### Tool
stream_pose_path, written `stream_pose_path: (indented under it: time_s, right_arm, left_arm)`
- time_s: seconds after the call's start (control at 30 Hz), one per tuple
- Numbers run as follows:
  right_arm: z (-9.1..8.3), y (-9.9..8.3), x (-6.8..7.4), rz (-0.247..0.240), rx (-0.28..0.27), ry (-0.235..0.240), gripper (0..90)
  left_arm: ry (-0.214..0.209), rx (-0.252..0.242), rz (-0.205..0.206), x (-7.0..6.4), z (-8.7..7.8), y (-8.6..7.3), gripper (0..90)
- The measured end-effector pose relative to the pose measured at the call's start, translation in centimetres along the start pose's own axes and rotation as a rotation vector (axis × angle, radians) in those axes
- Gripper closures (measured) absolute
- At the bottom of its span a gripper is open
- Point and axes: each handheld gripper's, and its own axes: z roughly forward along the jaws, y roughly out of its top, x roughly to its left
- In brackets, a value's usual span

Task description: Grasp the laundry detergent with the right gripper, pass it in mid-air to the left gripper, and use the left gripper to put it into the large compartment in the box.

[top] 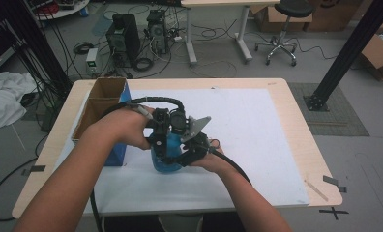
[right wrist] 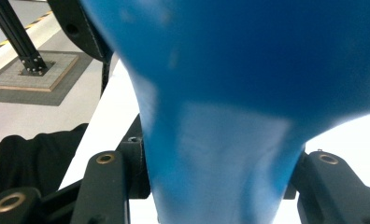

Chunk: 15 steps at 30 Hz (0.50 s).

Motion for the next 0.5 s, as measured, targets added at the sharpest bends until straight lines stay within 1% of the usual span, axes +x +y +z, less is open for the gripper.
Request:
stream_pose_path:
  time_s: [0.03,0.07,0.13,0.2,0.23,0.27,0.33,0.37,0.43,0.47,0.5]
  right_arm:
    - [0.01,0.0,-0.05,-0.003,-0.003,-0.002,46.6]
    - [0.08,0.02,-0.25,-0.027,-0.019,-0.015,46.5]
    - [0.1,0.01,-0.26,-0.028,-0.019,-0.015,46.5]
    - [0.08,0.02,-0.23,-0.024,-0.016,-0.012,46.6]
    - [-0.02,0.0,0.03,0.009,0.0,0.003,46.6]
    - [-0.02,0.0,0.03,0.009,0.0,0.003,46.6]
    - [0.05,0.05,-0.25,-0.028,-0.023,-0.012,46.5]
    - [0.05,0.05,-0.25,-0.028,-0.023,-0.012,46.5]
    - [0.01,0.12,-0.08,-0.007,-0.028,-0.007,46.5]
    - [0.01,0.12,-0.08,-0.007,-0.028,-0.007,46.5]
    - [-0.01,0.12,-0.08,-0.007,-0.026,-0.007,46.5]
  left_arm:
    - [0.0,0.002,0.001,0.0,-0.03,0.02,24.3]
    - [-0.001,0.003,0.001,-0.01,-0.03,0.03,24.5]
    - [0.002,0.002,-0.001,-0.04,-0.06,0.07,24.9]
    - [0.007,-0.001,0.001,-0.07,-0.08,0.09,25.2]
    - [0.006,0.003,0.006,-0.09,-0.12,0.15,26.3]
    - [0.006,0.003,0.006,-0.09,-0.12,0.15,26.7]
    - [0.006,0.01,0.008,-0.11,-0.05,0.19,26.9]
    - [0.01,0.018,0.004,-0.12,0.03,0.22,26.9]
    - [0.012,0.02,0.004,-0.11,0.03,0.24,28.2]
    - [0.011,0.015,0.003,-0.14,0.05,0.23,28.2]
    - [0.013,0.022,0.008,-0.17,-0.02,0.27,29.6]
